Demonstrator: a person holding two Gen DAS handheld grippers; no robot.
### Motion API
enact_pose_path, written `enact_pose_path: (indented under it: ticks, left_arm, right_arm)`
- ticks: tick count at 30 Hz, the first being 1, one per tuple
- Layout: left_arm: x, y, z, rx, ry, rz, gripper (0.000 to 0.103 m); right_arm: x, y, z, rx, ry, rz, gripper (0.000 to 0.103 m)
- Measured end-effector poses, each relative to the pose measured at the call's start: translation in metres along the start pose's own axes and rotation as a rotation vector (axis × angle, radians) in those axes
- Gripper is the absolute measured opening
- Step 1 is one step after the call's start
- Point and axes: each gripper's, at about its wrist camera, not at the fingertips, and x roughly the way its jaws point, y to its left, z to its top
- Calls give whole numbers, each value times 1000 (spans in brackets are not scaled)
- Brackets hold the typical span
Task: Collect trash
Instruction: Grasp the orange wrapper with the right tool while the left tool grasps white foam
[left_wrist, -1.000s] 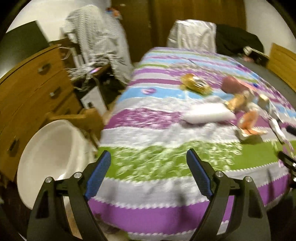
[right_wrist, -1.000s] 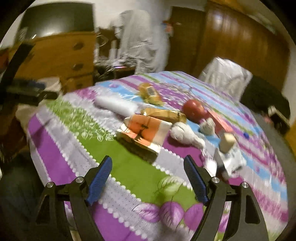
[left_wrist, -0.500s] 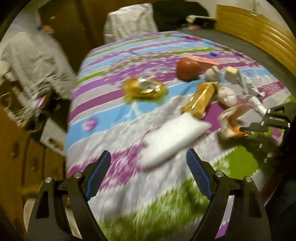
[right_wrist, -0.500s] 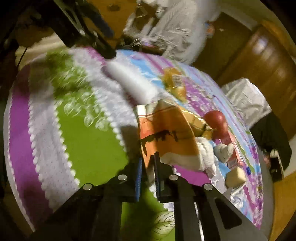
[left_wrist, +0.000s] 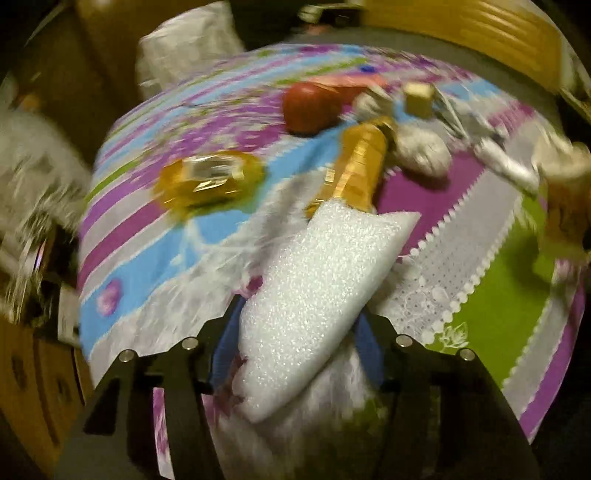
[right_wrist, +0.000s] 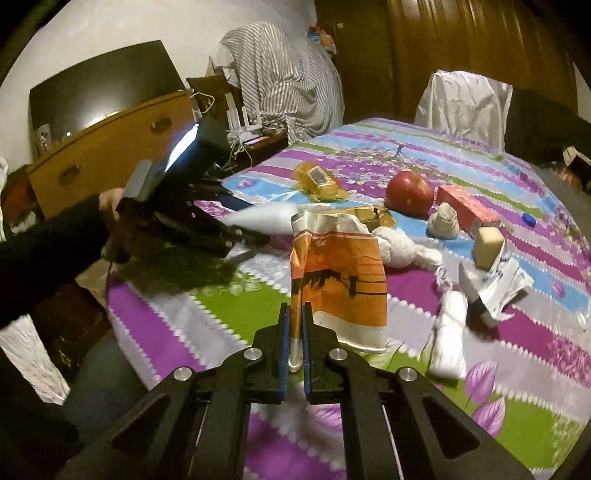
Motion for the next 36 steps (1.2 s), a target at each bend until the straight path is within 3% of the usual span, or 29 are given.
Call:
enact_pose_path:
  ticks: [3,5,7,11,14,16,18,20,22,24,28,34,36]
  left_arm:
    - [-35,9,-19,-180,-13,14,55]
    - [-58,12,-38,-284,2,73,55]
    - [-76,10,-62,-389,39,235,56]
    - [-77,4,-94,-564,64,408,60]
    - [-53,-3,-104,-559,86,449,63]
    - [-55,-6,-106,-540,37,482,71]
    - [-68,-2,-111,-567,-2,423,74]
    - [-84,3,-119,-606,-47,394,78]
    - [-99,3,-128,-610,-86,397,80]
    - [-103,4,-133,-610,-111,380,83]
    - [-92,4,-138,-585,-97,353,83]
    - [-75,11,-141,-598,-87,305,83]
    - [-70,11,-140,-566,-78,318,83]
  right_arm:
    - [-4,6,0,26,22,9,7]
    - [-7,5,2,91,56,22,7]
    - [-4,1,0,165,83,32,7]
    - [31,10,-5,204,140,5,11]
    - [55,21,-4,178,138,-21,22]
    - [61,28,-5,131,139,-34,27]
    - [50,32,-10,106,99,-20,35]
    - [27,33,-15,89,33,0,70]
    - [9,29,-18,78,-24,-12,86]
    - [-3,24,-20,70,-58,-24,90]
    - [12,13,-14,50,-14,-7,97]
    - [51,13,-1,-27,51,27,97]
    - [57,17,0,-59,56,24,90]
